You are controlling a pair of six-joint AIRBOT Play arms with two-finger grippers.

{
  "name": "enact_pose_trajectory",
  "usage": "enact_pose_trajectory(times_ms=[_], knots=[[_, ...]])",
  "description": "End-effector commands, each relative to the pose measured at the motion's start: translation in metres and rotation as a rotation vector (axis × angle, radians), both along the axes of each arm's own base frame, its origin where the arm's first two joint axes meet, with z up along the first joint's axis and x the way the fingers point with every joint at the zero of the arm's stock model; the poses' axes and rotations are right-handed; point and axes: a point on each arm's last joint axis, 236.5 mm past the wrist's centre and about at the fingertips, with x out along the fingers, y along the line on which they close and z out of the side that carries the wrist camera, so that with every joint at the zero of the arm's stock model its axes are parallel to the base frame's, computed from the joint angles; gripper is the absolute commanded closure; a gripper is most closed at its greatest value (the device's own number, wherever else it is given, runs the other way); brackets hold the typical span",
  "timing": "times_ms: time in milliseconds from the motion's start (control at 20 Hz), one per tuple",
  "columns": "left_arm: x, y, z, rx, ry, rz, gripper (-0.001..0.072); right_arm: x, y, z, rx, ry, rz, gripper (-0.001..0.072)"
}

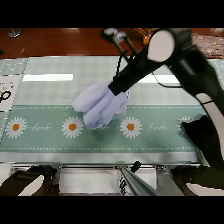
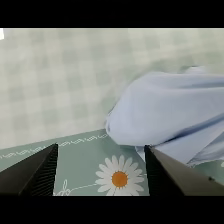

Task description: Fold the shirts.

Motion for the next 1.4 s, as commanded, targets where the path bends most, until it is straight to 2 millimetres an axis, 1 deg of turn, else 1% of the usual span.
enact_pose_trajectory(times_ms=[0,50,100,300,350,400,450,500,550,600,650,700,750,850,950,1050,1100,1150,1200,1300,1350], knots=[[0.006,0.005,-0.02,0.025,0.061,0.018,0.0059,-0.02,0.004,-0.061,-0.026,0.12,0.0,0.0691],[0.008,0.002,-0.031,0.021,0.091,0.009,0.006,-0.028,0.006,-0.069,-0.018,0.154,0.003,0.0689],[0.01,-0.002,-0.043,0.015,0.119,-0.002,0.006,-0.032,0.007,-0.074,-0.012,0.174,0.002,0.0646],[0.018,-0.018,-0.101,-0.017,0.246,-0.039,0.006,-0.038,0.003,-0.079,-0.033,0.196,0.007,0.0635],[0.018,-0.02,-0.116,-0.024,0.281,-0.044,0.006,-0.038,0.004,-0.078,-0.026,0.196,0.007,0.0508],[0.017,-0.023,-0.133,-0.029,0.317,-0.047,0.006,-0.039,0.007,-0.077,-0.014,0.196,0.023,0.0311],[0.017,-0.025,-0.148,-0.034,0.348,-0.05,0.006,-0.041,0.006,-0.076,-0.021,0.2,0.029,0.0274],[0.015,-0.027,-0.164,-0.041,0.381,-0.052,0.006,-0.042,0.002,-0.072,-0.035,0.198,0.04,0.0271],[0.012,-0.03,-0.178,-0.05,0.417,-0.057,0.006,-0.042,-0.004,-0.064,-0.05,0.177,0.05,0.0251],[0.006,-0.036,-0.194,-0.061,0.458,-0.085,0.006,-0.039,-0.013,-0.053,-0.059,0.147,0.041,0.0251],[-0.003,-0.044,-0.21,-0.078,0.506,-0.129,0.006,-0.035,-0.026,-0.039,-0.062,0.116,0.023,0.025],[-0.015,-0.053,-0.229,-0.104,0.567,-0.164,0.006,-0.028,-0.046,-0.027,-0.078,0.08,-0.01,0.0222],[-0.025,-0.058,-0.246,-0.126,0.618,-0.176,0.006,-0.019,-0.07,-0.017,-0.104,0.048,-0.058,0.0218],[-0.038,-0.065,-0.278,-0.169,0.683,-0.174,0.0059,0.0,-0.125,0.0,-0.145,0.007,-0.187,0.0218],[-0.047,-0.076,-0.304,-0.228,0.717,-0.177,0.006,0.013,-0.177,0.012,-0.139,0.006,-0.325,0.0218],[-0.053,-0.094,-0.318,-0.33,0.729,-0.196,0.006,0.023,-0.224,0.019,-0.12,0.006,-0.451,0.0219],[-0.054,-0.102,-0.325,-0.389,0.731,-0.194,0.0059,0.026,-0.241,0.021,-0.098,0.013,-0.495,0.0219],[-0.056,-0.107,-0.333,-0.433,0.741,-0.182,0.0059,0.028,-0.254,0.021,-0.067,0.031,-0.536,0.0219],[-0.058,-0.108,-0.343,-0.464,0.757,-0.158,0.0059,0.028,-0.264,0.021,-0.031,0.046,-0.567,0.0219],[-0.061,-0.104,-0.366,-0.485,0.784,-0.102,0.0059,0.029,-0.277,0.023,0.028,0.067,-0.611,0.0219],[-0.061,-0.102,-0.377,-0.484,0.79,-0.076,0.0059,0.03,-0.28,0.024,0.051,0.068,-0.62,0.0219]])
